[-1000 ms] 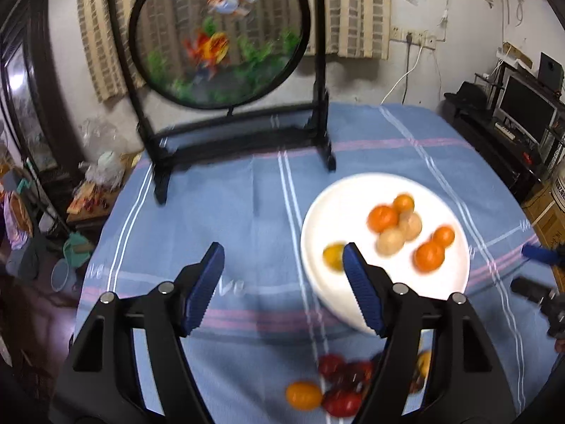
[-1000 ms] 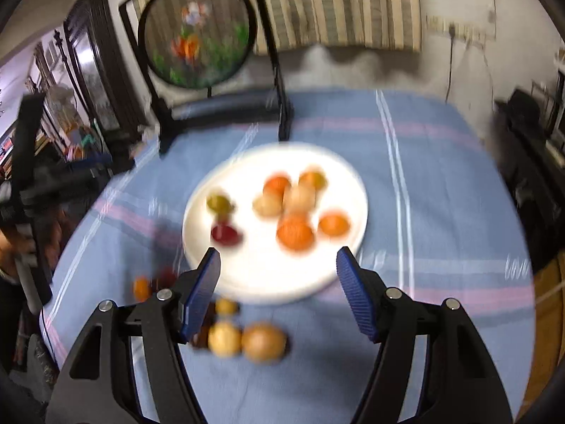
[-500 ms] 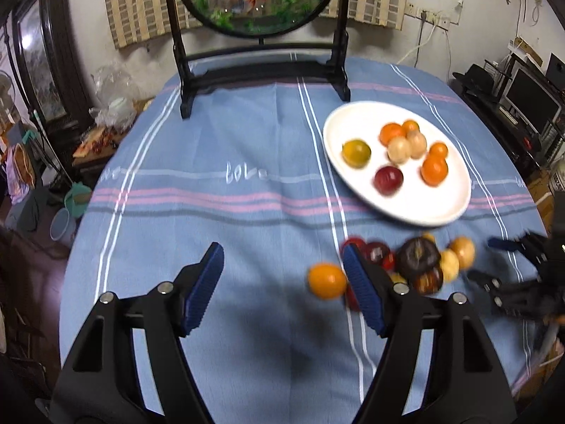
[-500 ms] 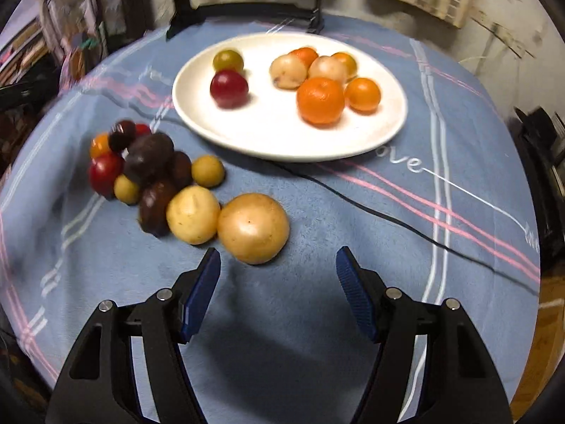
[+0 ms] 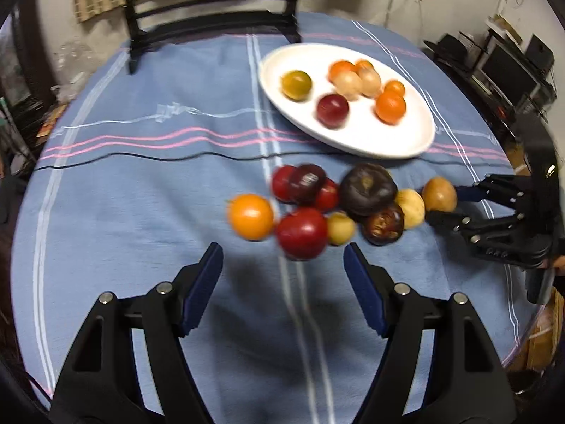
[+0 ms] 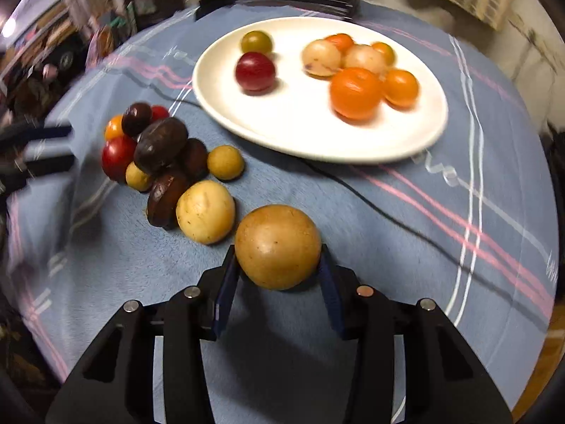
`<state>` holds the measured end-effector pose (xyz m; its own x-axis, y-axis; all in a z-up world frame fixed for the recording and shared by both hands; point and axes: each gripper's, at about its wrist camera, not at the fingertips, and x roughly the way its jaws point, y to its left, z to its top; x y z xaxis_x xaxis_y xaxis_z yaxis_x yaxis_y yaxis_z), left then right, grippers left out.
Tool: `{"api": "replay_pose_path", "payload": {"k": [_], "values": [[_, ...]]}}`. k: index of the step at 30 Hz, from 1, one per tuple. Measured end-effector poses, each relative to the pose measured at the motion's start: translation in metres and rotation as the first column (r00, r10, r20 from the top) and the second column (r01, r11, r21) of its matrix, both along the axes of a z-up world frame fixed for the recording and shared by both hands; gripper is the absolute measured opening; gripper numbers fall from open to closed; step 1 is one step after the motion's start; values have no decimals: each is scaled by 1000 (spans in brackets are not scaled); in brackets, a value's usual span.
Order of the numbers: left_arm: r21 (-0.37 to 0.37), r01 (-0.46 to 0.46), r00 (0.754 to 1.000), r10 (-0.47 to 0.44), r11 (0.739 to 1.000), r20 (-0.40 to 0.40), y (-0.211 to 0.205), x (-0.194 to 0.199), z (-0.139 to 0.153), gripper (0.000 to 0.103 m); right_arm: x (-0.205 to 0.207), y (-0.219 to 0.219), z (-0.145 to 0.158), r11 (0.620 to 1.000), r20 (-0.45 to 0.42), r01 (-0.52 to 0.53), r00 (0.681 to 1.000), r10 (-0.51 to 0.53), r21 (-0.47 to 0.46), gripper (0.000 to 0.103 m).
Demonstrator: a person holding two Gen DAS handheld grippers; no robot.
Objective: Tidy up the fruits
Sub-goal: 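Grasp a red plum with the left tool while the right tool grasps a tan potato-like fruit, then lower the red plum and tan fruit onto the white plate and open both tools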
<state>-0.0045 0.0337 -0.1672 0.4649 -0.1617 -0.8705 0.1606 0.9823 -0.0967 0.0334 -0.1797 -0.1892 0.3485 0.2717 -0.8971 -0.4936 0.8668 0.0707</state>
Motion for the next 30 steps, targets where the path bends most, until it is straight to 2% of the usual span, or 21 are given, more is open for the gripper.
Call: {"api": "replay_pose_path", "payload": {"k": [3, 5, 12, 15, 19, 22, 30], "values": [[-10, -2, 999, 1, 1000, -37, -7, 8, -17, 67, -7, -7, 3, 999, -8, 34, 999, -34, 20, 44], [-20, -13, 998, 12, 1000, -57, -7, 12, -27, 58, -15, -12, 5, 999, -12, 45, 999, -45, 27, 44], [-99, -76, 996, 70, 992, -58, -3, 34, -41, 55, -27, -17, 5, 996, -20, 80, 997, -79, 47, 44], [-152, -73, 995, 62, 986, -75, -1, 40, -41, 43, -31, -17, 6, 995, -19, 87, 996, -86, 51, 44], [-114, -46, 996, 37, 992, -78, -5, 34, -38, 43, -37, -16, 12, 993, -13, 100, 995, -99, 68, 44], [-114, -32, 997, 24, 993, -71, -2, 25, -32, 43, -40, -16, 18, 989, -9, 114, 993, -114, 96, 44], [-65, -10, 999, 12, 998, 33, 2, 8, 10, 43, -52, -8, 31, 975, 9, 153, 988, -156, 160, 44]]}}
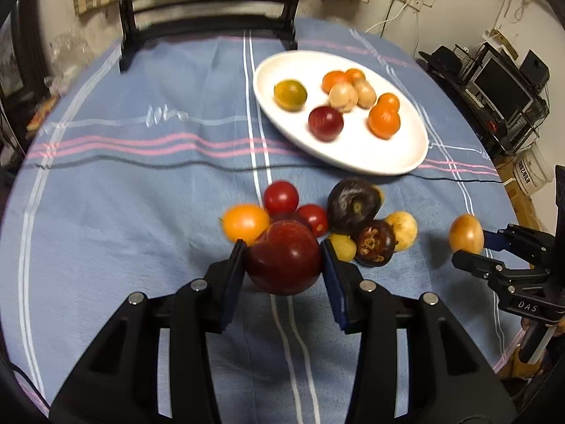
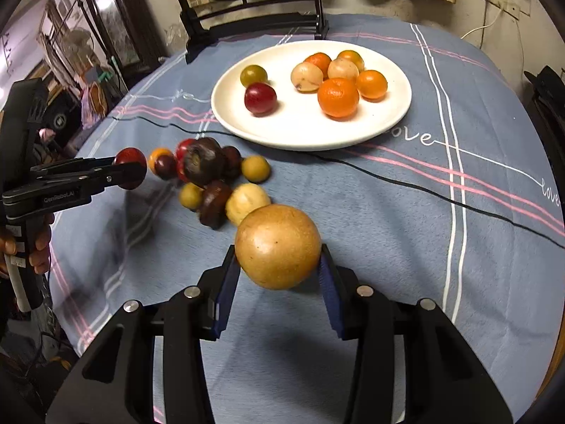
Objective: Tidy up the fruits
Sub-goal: 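Lower the red plum and tan fruit onto the white plate and open both tools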
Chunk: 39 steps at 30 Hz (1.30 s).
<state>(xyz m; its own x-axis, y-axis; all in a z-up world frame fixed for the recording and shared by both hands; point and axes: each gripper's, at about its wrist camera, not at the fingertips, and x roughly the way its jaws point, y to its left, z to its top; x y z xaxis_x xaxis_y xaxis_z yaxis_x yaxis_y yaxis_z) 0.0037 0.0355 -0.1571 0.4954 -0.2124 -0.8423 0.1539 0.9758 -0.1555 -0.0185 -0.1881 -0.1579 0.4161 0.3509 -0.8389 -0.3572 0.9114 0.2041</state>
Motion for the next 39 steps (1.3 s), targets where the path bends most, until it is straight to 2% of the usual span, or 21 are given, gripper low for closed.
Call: {"api": "replay_pose_path", "payload": {"k": [8, 14, 21, 24, 28, 39], "values": [[17, 49, 994, -50, 999, 99, -13, -4, 46, 43, -3, 4, 30, 997, 69, 33, 997, -37, 64, 44], [55, 80, 976, -90, 995, 197, -32, 15, 93, 43, 7, 3, 79, 991, 177, 51, 981, -73, 124, 44], [88, 83, 953, -105, 993, 286, -54, 39, 139, 43, 25, -3, 145, 979, 297, 80, 945, -134, 189, 44], [93, 75, 950, -100, 993, 297, -60, 45, 145, 43, 31, -2, 160, 977, 330, 86, 932, -148, 197, 44], [118, 72, 948, -105, 990, 302, -66, 49, 142, 43, 38, 0, 165, 974, 336, 91, 928, -158, 208, 45], [144, 64, 962, -99, 988, 253, -66, 78, 117, 43, 66, 3, 137, 972, 265, 110, 950, -165, 210, 45]]}}
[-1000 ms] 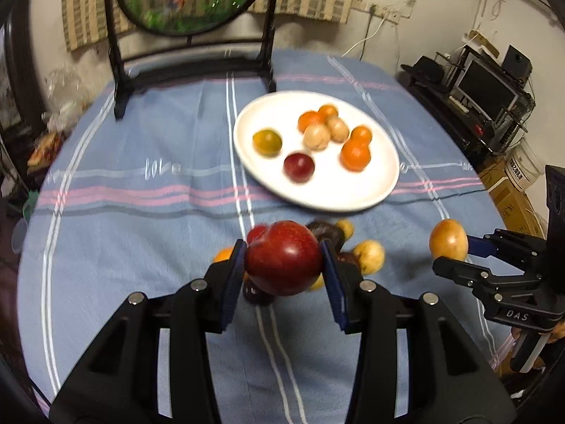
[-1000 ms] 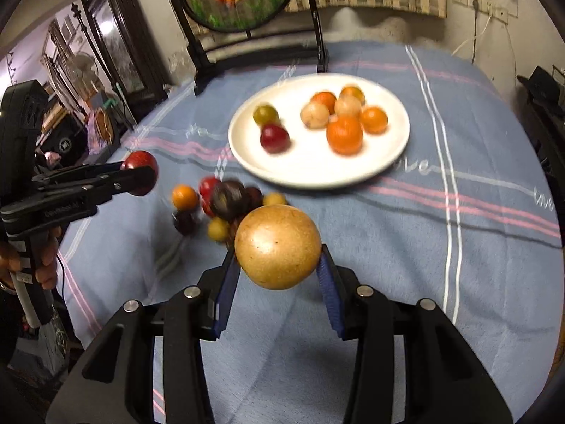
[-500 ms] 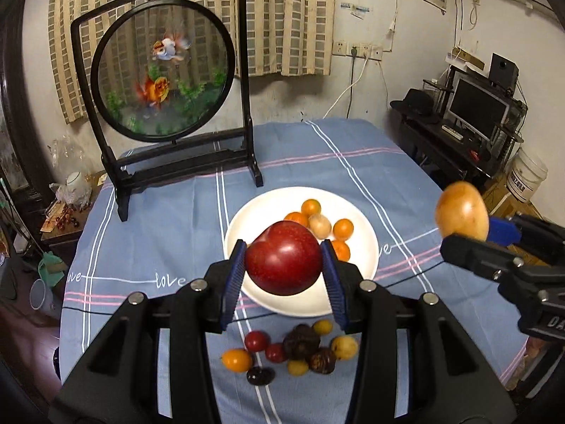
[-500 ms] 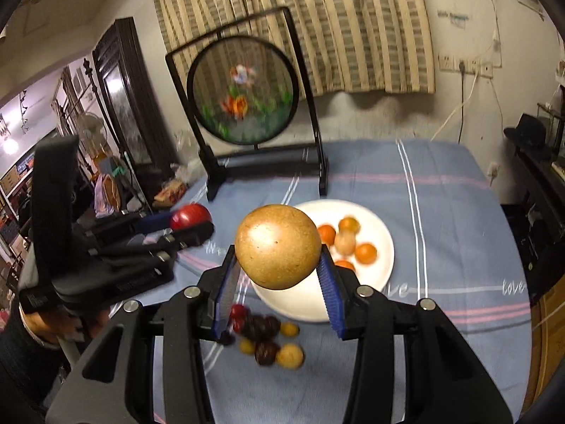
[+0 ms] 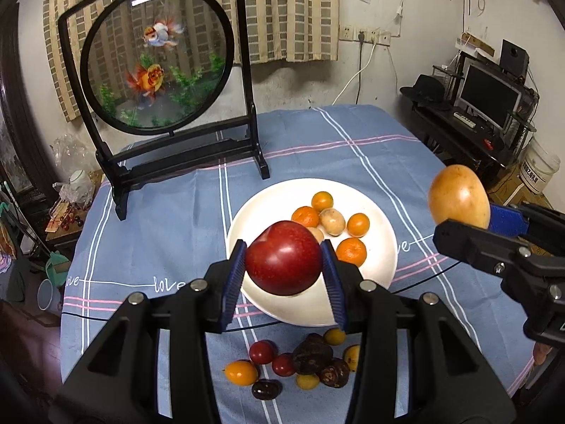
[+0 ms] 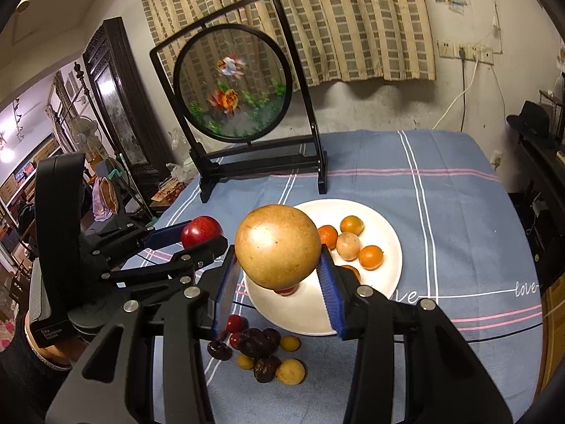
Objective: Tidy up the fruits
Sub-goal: 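Lower the red plum and tan fruit onto the white plate and open both tools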
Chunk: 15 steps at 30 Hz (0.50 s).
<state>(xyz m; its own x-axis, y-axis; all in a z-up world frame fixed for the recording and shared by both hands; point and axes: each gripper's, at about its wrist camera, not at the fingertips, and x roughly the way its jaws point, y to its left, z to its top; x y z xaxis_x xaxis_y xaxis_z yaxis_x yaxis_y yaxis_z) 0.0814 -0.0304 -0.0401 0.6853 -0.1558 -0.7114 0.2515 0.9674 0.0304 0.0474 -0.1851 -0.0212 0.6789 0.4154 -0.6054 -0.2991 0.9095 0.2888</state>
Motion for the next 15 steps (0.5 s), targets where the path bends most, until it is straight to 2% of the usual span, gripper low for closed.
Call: {"api": "replay_pose_path", "payload": {"k": [15], "values": [[30, 25, 998, -24, 999, -55, -15, 44, -39, 43, 39, -5, -43, 1000, -83, 4, 997, -5, -19, 44]]}}
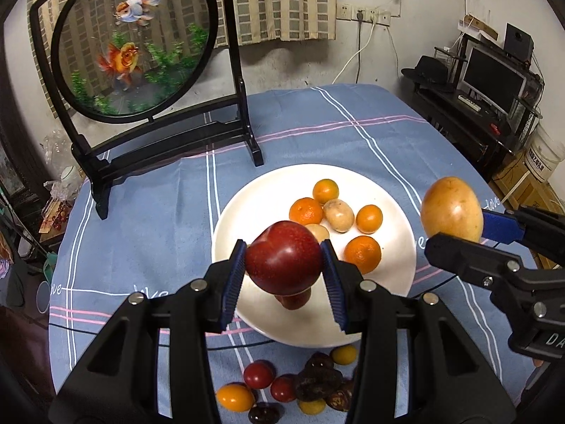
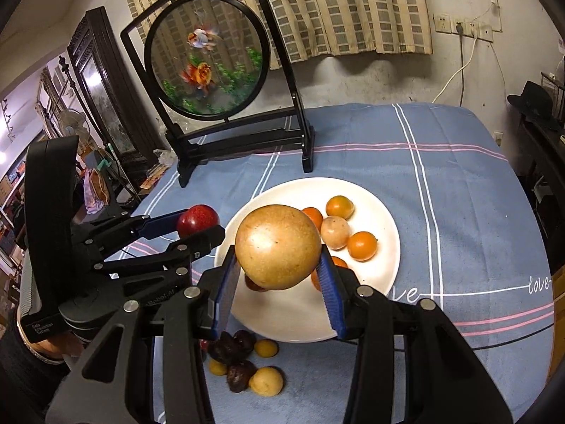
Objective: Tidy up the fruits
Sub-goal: 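Lower the red plum and tan fruit onto the white plate and open both tools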
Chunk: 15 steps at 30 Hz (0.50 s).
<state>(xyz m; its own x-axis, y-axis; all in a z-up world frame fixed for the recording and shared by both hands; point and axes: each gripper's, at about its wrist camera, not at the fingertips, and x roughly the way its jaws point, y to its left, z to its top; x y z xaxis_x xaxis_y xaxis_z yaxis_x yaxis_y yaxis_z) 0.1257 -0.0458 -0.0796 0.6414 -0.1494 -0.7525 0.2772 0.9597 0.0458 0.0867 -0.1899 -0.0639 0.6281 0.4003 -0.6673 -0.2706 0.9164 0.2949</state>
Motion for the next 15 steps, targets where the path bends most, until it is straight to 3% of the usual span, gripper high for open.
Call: {"api": "replay_pose_path", "payload": {"k": [15], "values": [[16, 4, 999, -3, 1000, -53, 9, 28, -33, 43, 33, 4, -41, 999, -89, -24, 996, 20, -47, 44]]}}
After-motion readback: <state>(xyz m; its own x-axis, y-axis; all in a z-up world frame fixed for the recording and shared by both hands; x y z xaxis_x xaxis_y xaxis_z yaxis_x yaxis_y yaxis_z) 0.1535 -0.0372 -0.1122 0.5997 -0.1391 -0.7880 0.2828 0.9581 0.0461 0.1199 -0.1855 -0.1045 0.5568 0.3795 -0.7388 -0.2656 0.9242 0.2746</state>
